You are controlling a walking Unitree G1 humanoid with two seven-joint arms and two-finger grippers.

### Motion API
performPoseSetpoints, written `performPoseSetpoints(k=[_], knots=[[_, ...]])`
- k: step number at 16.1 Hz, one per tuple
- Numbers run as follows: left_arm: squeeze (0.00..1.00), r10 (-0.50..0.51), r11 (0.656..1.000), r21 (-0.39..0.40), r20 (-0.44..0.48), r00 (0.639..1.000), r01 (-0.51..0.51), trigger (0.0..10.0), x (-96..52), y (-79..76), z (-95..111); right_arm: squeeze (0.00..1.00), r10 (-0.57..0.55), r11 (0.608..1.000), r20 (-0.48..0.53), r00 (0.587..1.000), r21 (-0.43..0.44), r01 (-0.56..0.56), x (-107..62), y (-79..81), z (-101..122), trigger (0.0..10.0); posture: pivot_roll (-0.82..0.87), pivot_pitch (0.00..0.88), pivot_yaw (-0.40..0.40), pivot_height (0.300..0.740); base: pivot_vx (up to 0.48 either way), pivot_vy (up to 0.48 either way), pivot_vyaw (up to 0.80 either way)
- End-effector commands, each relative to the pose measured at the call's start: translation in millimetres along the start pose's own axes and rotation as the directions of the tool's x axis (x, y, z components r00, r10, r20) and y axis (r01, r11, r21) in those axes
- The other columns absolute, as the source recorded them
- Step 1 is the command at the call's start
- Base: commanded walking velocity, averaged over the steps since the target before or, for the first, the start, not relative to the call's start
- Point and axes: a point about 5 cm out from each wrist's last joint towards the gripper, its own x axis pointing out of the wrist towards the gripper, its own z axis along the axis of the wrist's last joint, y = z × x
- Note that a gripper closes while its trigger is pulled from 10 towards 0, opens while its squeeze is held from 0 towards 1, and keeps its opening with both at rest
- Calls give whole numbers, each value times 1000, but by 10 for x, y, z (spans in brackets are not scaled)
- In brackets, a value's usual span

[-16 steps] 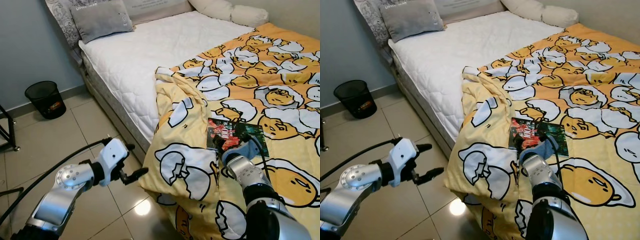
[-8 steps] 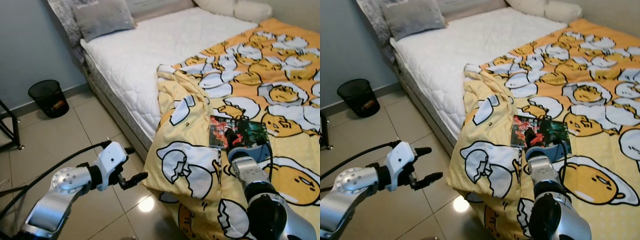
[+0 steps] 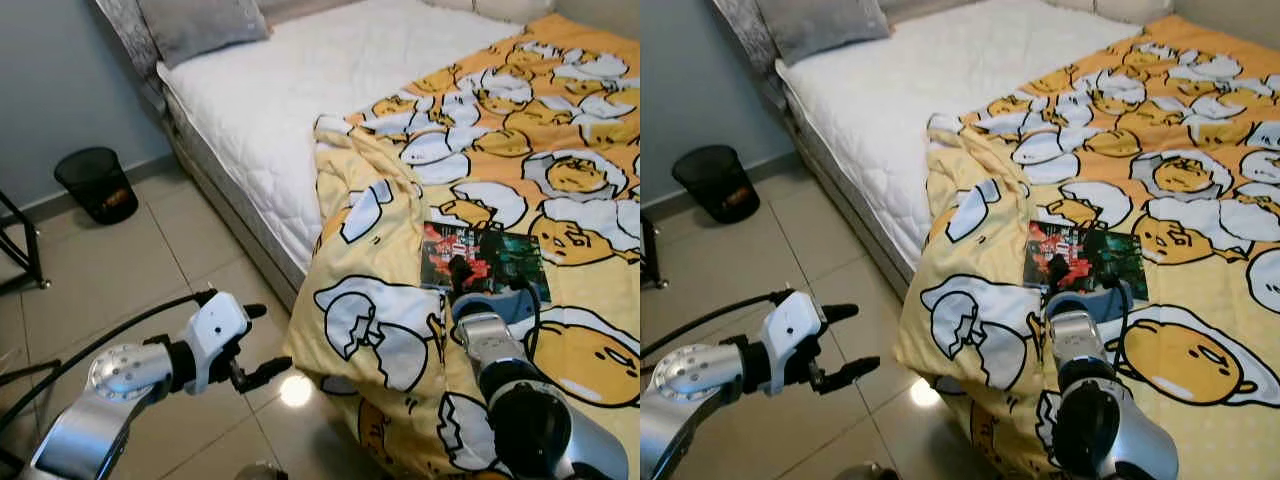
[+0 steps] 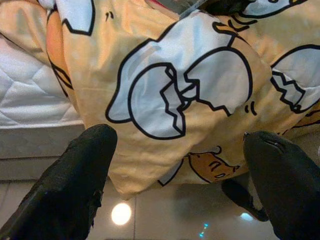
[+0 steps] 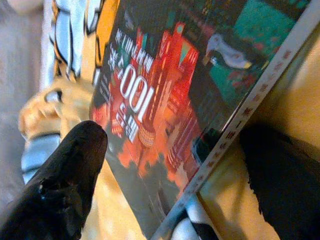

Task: Clean up the room

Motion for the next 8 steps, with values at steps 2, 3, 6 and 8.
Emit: performPoseSetpoints(k=[2, 3, 6, 8], knots=[[765, 30, 1000, -5, 25, 999, -30, 10000, -46, 47, 58, 0, 66, 994, 42, 997, 79, -69, 17, 112, 5, 2039, 186, 138, 80, 740, 0, 0, 0], [761, 29, 999, -18, 48, 998, -28, 10000, -30, 50, 95, 0, 81, 992, 58, 995, 93, -86, 24, 140, 29, 0, 183, 133, 80, 740, 0, 0, 0], [769, 6, 999, -35, 82, 997, -3, 10000, 15, 42, 168, 0, 88, 991, 70, 994, 98, -95, 33, 164, 57, 0, 177, 120, 80, 740, 0, 0, 0], [765, -12, 999, -48, 110, 994, 17, 10000, 46, 32, 223, 0, 90, 990, 72, 993, 101, -97, 35, 165, 64, 0, 176, 112, 79, 740, 0, 0, 0]])
